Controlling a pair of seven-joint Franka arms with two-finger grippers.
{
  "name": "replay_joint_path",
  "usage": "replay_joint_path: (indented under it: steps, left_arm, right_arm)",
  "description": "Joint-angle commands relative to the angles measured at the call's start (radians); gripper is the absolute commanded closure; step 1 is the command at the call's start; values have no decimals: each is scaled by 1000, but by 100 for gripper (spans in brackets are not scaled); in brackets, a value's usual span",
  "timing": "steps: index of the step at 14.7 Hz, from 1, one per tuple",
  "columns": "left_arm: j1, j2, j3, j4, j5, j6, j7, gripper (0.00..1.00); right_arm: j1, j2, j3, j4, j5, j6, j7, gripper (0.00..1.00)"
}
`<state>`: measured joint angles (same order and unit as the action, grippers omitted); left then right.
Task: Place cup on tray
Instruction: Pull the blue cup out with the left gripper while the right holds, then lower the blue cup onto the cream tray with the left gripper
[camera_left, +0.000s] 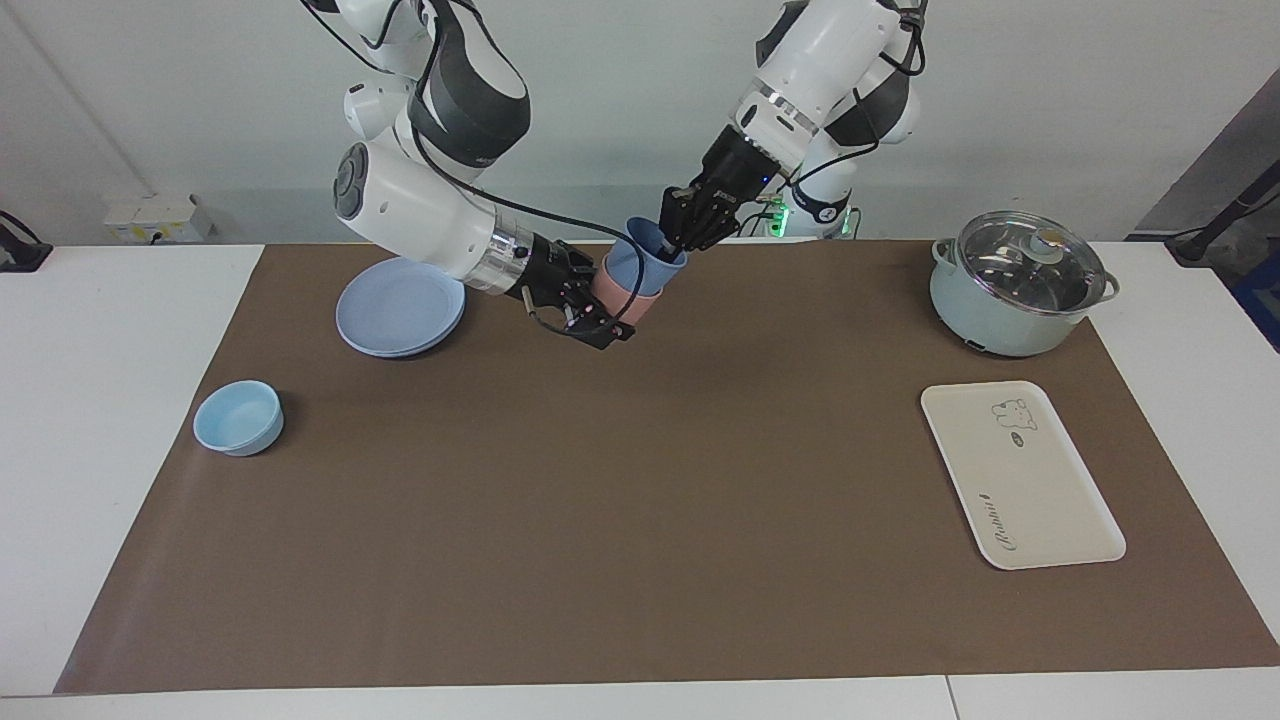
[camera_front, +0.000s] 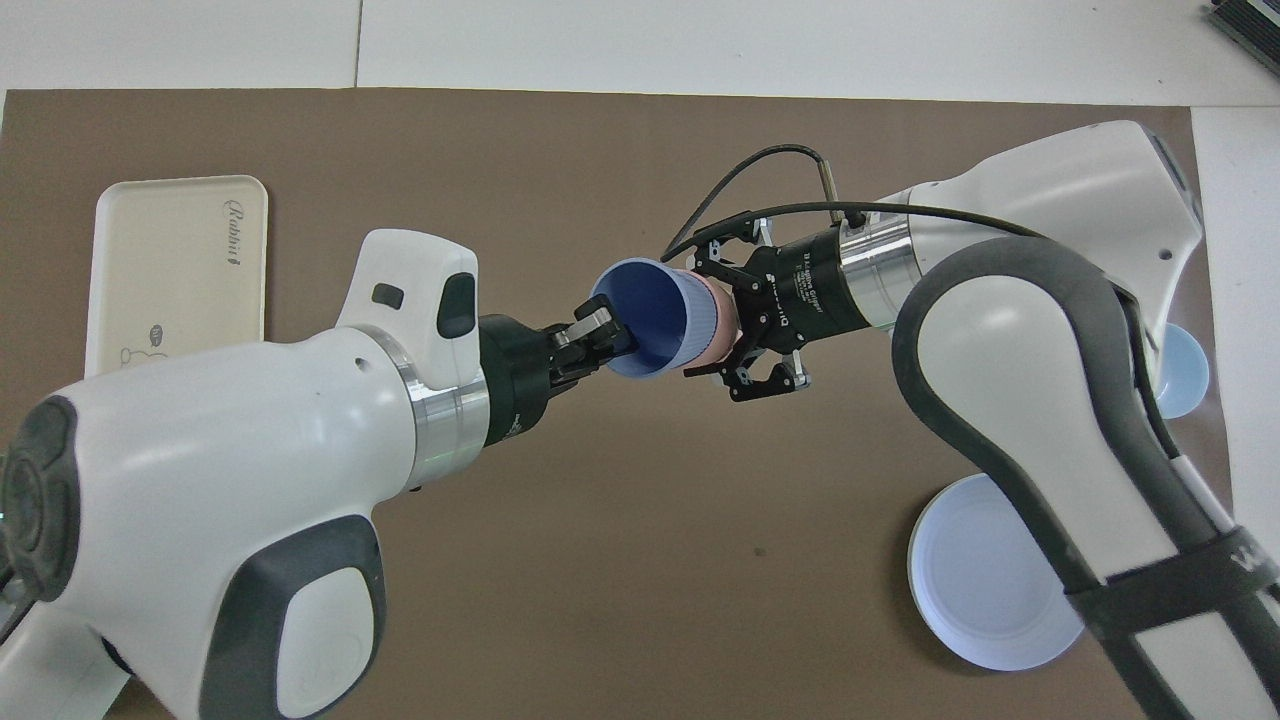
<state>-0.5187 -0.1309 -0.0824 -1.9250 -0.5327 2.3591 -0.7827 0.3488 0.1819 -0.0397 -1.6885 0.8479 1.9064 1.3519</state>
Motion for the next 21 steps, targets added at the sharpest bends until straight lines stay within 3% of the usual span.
replay_joint_path:
  steps: [1,5,9,14,18,21]
  left_arm:
    - [52,-9,1,87,-15,-127,-10,100]
    - [164,-27,4,162,-15,-299,6,100]
    - [262,-41,9,143,-10,-337,42,100]
    - [445,-85,10,-27,69,-328,319,100]
    - [636,32,9,-37,102,-278,598,100]
    - [721,144,10,-28,152,-210,781,100]
  right_arm:
    - [-2,-21,4,-23,11,-3,12,100]
    - [-16,-22,0,-23,11,-38,7,100]
    - [-57,-22,-8,-26,26,-73,13,100]
    - [-249,-12,-8,-80,147,-147,-109,100]
    - [-346,72,-8,-105,227,-168,-293,100]
    - [-424,163,-6,-94,287,-171,-397,100]
